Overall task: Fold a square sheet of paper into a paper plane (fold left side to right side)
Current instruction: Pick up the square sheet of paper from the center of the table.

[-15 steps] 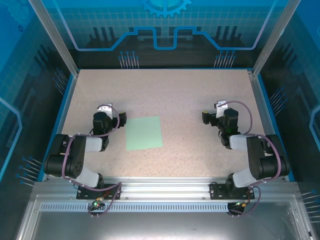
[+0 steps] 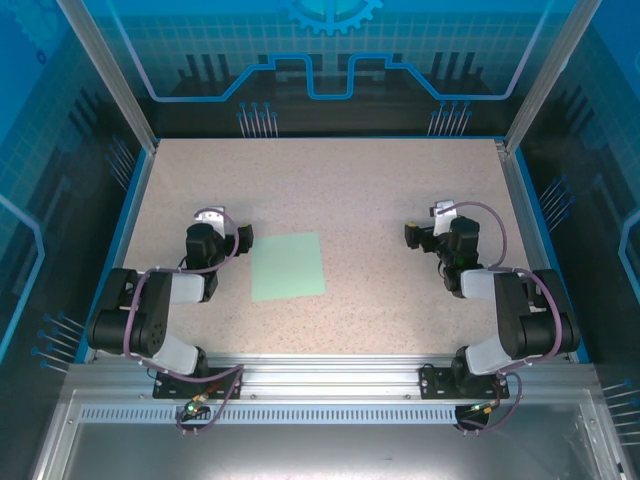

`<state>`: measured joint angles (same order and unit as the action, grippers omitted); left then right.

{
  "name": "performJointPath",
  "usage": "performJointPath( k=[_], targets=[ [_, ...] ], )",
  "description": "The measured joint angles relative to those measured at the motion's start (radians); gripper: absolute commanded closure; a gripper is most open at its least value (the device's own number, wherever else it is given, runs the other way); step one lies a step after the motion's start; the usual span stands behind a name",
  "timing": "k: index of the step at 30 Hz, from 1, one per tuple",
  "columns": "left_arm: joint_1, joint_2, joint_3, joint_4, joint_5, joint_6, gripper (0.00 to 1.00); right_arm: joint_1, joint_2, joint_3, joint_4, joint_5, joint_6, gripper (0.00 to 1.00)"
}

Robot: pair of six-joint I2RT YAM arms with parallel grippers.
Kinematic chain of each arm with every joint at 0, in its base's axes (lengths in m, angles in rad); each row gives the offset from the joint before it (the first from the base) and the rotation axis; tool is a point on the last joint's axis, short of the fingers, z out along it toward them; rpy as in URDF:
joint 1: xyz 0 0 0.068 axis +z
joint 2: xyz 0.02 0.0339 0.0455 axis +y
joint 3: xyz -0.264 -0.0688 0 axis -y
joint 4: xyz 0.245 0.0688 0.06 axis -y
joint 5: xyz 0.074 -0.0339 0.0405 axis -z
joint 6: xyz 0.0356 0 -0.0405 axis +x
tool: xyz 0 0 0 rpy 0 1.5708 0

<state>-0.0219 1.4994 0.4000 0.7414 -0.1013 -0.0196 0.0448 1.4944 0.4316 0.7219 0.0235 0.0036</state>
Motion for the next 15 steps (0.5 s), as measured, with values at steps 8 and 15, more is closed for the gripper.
performJointPath(
  k=[8,15],
  targets=[
    [0.0,-0.353,0.269,-0.554,-0.017,-0.184,0.02,0.009,-0.193,0.197,-0.436,0.042,0.084,0.0],
    [-0.076,-0.373,0.42,-0.954,0.154,-0.428,0.01,0.229,-0.209,0.391,-0.752,0.051,0.263,0.01]
  ],
)
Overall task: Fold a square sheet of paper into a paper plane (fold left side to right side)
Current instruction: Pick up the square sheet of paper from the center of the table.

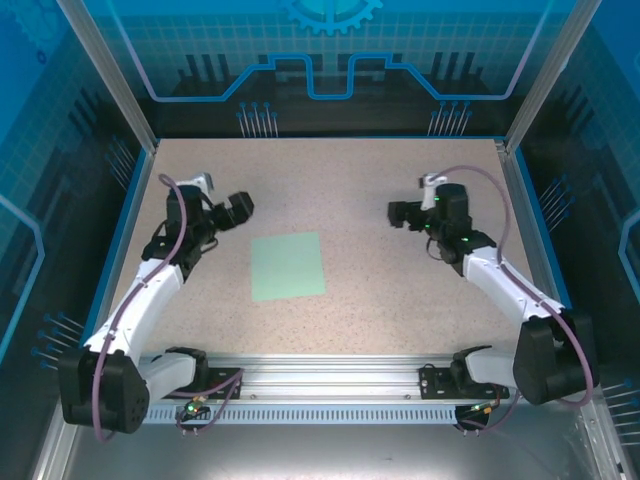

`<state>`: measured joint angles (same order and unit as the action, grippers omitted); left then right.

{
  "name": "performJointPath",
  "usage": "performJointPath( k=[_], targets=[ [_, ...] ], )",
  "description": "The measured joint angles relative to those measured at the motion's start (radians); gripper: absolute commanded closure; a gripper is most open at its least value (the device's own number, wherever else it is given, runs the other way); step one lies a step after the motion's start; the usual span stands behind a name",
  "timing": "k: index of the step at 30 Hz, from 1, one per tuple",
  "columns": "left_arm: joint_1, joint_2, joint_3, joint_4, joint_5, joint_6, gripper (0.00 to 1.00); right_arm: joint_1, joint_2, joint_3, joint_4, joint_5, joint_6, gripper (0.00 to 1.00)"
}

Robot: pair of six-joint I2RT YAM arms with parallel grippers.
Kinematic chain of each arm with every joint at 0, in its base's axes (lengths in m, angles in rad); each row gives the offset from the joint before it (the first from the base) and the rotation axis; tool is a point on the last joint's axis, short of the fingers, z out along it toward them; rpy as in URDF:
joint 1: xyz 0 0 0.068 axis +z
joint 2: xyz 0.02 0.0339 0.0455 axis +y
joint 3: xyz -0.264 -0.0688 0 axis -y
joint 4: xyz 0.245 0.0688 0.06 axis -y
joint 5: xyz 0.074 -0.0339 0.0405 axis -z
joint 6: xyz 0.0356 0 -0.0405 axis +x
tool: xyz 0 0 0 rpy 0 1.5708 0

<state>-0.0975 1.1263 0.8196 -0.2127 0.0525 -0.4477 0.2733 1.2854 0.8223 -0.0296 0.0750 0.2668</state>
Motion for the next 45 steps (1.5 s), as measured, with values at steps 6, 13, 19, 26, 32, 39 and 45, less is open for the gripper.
performJointPath(
  k=[6,13,19,26,32,39,45],
  targets=[
    [-0.145,0.053,-0.053,-0.237,0.123,-0.12,0.01,0.276,0.212,0.175,-0.196,0.033,0.124,0.01],
    [-0.213,0.13,-0.118,-0.274,0.189,-0.174,0.02,0.438,0.543,0.473,-0.389,0.124,0.212,0.01],
    [-0.214,0.22,-0.121,-0.23,0.2,-0.183,0.02,0.476,0.758,0.675,-0.461,0.144,0.232,0.0],
    [-0.214,0.308,-0.121,-0.188,0.198,-0.183,0.02,0.492,0.943,0.858,-0.513,0.14,0.234,0.01],
    [-0.214,0.33,-0.12,-0.178,0.196,-0.183,0.01,0.505,0.989,0.94,-0.566,0.134,0.235,0.01],
    [-0.214,0.335,-0.119,-0.17,0.196,-0.183,0.02,0.513,0.985,0.929,-0.556,0.098,0.223,0.16],
    [-0.214,0.335,-0.119,-0.17,0.195,-0.184,0.02,0.513,0.932,0.835,-0.478,0.043,0.22,0.32]
  ],
)
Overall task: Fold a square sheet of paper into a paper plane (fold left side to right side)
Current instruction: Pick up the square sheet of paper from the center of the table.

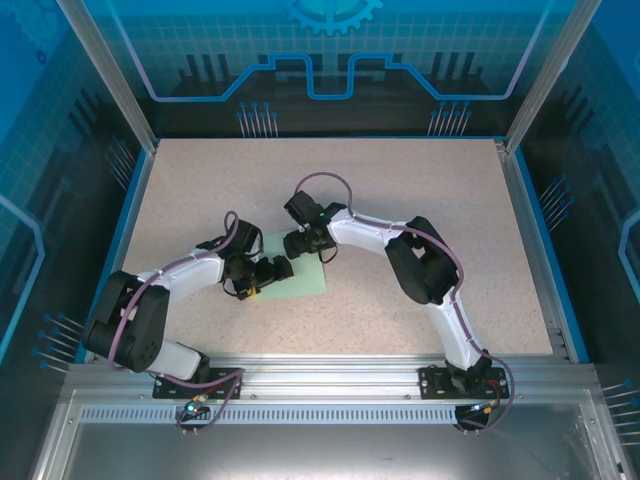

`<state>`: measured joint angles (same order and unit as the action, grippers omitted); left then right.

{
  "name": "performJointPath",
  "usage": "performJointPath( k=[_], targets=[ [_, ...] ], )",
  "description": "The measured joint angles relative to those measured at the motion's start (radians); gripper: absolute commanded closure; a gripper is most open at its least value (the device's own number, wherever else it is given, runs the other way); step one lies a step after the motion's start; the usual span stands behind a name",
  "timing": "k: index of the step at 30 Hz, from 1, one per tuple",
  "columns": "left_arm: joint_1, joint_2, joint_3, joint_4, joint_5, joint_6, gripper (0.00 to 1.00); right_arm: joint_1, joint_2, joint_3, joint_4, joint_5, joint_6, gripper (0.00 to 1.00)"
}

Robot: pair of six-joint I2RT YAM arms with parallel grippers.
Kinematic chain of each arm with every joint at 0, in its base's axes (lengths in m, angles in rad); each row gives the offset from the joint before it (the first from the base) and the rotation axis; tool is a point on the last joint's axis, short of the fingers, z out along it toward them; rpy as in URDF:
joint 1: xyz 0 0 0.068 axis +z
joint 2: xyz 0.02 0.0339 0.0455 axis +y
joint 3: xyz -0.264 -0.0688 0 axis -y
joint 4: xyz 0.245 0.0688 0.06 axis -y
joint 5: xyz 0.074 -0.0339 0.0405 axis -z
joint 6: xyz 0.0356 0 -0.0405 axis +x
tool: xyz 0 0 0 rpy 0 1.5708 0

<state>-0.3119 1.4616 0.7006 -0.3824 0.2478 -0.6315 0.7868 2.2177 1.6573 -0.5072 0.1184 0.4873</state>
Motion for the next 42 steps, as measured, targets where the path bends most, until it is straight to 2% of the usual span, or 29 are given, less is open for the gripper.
performJointPath(
  k=[15,25,33,38,42],
  targets=[
    [-0.007,-0.041,-0.001,0.016,-0.008,-0.01,0.01,0.003,-0.053,-0.106,0.076,-0.188,-0.008,0.71],
    [-0.008,-0.282,-0.002,0.029,-0.044,-0.007,0.01,-0.031,-0.184,-0.348,0.249,-0.37,0.013,0.88],
    [-0.009,-0.424,-0.001,0.029,-0.068,0.004,0.02,-0.155,-0.36,-0.528,0.399,-0.509,0.003,0.89],
    [-0.009,-0.447,0.019,0.05,-0.053,0.045,0.01,-0.298,-0.518,-0.619,0.41,-0.621,-0.056,0.88],
    [-0.009,-0.445,0.05,0.114,0.021,0.115,0.02,-0.429,-0.654,-0.639,0.363,-0.735,-0.13,0.88]
  ],
)
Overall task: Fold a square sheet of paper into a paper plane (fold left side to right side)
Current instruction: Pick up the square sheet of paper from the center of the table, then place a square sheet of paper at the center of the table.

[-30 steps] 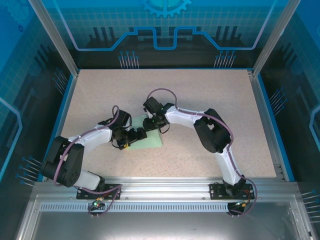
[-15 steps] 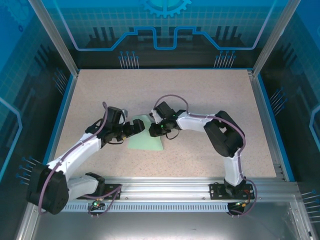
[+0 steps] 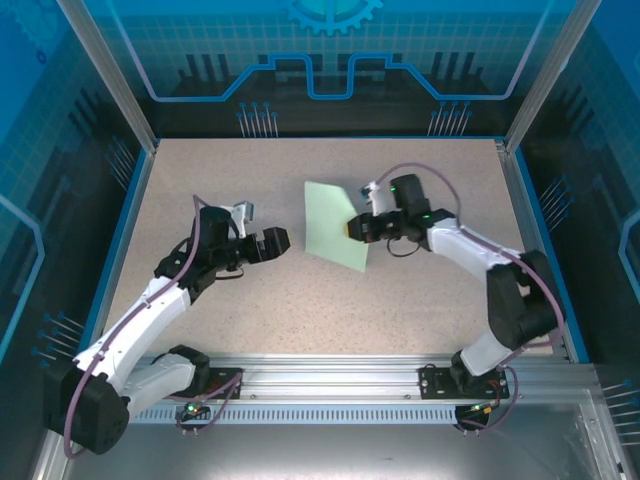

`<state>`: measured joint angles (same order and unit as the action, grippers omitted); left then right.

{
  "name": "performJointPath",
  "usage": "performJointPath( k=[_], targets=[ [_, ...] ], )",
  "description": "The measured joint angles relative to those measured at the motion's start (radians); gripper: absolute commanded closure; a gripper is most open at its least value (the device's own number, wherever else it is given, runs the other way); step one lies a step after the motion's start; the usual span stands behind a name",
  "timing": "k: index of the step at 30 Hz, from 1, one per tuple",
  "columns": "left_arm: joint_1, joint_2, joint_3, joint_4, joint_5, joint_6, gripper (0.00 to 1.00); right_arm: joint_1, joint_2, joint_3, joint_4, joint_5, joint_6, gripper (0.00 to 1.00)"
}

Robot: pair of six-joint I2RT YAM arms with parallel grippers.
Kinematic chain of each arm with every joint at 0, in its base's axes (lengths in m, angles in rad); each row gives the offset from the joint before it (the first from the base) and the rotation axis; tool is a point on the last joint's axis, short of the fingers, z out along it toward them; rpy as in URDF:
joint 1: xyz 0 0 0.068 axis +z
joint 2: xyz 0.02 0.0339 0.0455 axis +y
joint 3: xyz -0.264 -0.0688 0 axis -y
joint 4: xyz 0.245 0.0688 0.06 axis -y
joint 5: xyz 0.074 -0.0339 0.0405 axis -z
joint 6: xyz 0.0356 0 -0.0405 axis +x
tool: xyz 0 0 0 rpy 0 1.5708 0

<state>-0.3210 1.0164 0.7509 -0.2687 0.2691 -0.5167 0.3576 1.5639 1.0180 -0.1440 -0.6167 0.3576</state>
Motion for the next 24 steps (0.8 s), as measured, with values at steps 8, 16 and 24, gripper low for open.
performJointPath(
  k=[8,16,24],
  targets=[
    [0.0,0.106,0.144,0.135,0.198,0.137,0.01,-0.096,-0.183,0.011,-0.142,-0.216,-0.122,0.86],
    [0.0,0.25,0.236,0.209,0.385,0.18,0.03,-0.105,-0.241,0.066,-0.2,-0.371,-0.146,0.86],
    [-0.002,0.312,0.238,0.289,0.565,0.15,0.77,-0.105,-0.241,0.069,-0.212,-0.386,-0.141,0.8]
  ],
)
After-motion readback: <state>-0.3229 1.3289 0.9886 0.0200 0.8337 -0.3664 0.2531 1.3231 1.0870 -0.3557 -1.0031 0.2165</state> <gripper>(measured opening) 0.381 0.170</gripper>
